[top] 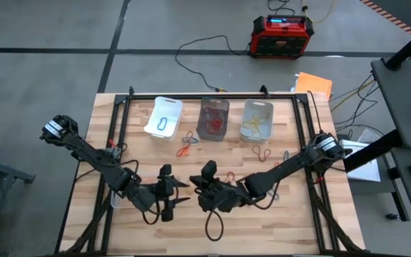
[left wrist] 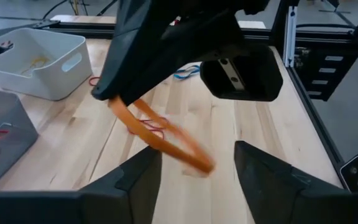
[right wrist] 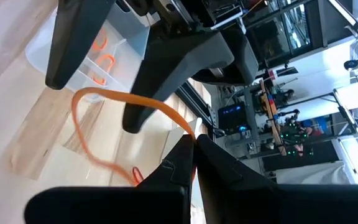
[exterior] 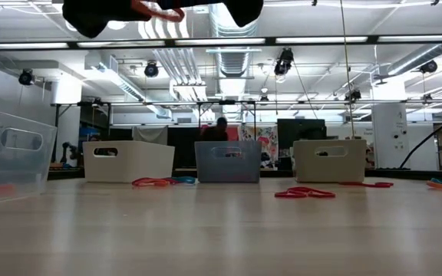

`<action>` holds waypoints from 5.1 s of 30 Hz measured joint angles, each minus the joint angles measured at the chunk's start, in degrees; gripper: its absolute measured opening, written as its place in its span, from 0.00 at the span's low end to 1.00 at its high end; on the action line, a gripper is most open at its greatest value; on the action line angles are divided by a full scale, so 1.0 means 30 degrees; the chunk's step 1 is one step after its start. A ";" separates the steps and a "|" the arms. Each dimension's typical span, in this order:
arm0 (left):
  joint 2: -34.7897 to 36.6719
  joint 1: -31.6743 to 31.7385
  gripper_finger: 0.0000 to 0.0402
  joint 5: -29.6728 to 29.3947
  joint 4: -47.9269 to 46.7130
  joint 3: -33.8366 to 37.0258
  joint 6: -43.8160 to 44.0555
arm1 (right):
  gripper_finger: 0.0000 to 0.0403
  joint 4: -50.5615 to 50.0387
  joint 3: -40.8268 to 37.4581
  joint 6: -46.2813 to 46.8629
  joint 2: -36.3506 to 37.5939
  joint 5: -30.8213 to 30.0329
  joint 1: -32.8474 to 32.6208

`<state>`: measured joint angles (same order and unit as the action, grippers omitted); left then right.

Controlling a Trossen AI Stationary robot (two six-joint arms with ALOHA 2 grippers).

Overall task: Sort rubber bands into baskets
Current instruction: Put the orange rubber band into the transparent bin, then put the red rubber band into the black bin

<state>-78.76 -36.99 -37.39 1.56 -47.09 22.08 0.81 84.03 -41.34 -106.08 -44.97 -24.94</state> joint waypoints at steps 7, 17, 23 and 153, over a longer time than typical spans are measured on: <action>-0.0007 0.0015 0.21 0.0007 0.0080 0.0006 -0.0403 | 0.02 -0.0004 0.0001 0.0038 0.0000 0.0015 0.0076; -0.0007 0.0015 0.01 -0.0007 -0.0028 0.0007 -0.0909 | 0.02 -0.0018 0.0000 0.0946 0.0000 0.0131 0.0032; -0.0015 0.0015 0.00 -0.0094 -0.0515 0.0007 -0.0920 | 0.06 -0.0154 0.0000 0.3575 0.0000 0.0195 0.0032; 1.0197 0.3876 0.26 0.3590 -0.7195 0.3704 -0.8705 | 0.45 -1.5583 -0.0454 1.4633 0.3220 1.1721 0.5748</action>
<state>-48.17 -25.36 -26.62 -20.02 -35.98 -4.03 -45.94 82.67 2.56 -96.42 -9.81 -7.69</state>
